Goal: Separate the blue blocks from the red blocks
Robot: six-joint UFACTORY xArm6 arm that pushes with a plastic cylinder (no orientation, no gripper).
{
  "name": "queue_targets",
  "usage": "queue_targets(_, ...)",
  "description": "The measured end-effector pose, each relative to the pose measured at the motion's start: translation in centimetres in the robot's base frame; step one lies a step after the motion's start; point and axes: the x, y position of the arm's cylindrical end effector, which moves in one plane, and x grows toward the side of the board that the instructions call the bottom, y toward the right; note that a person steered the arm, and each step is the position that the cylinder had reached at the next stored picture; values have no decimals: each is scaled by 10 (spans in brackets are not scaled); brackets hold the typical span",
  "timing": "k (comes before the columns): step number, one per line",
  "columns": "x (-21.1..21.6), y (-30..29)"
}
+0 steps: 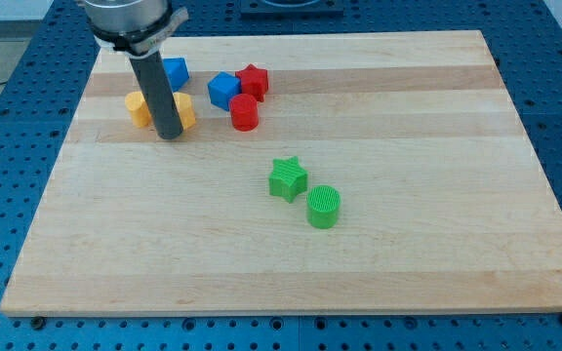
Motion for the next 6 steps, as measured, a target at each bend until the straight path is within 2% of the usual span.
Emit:
queue_targets(1,16,48)
queue_targets(3,-39,123)
queue_targets(4,-71,108)
queue_targets(5,-107,33)
queue_targets(6,-89,58)
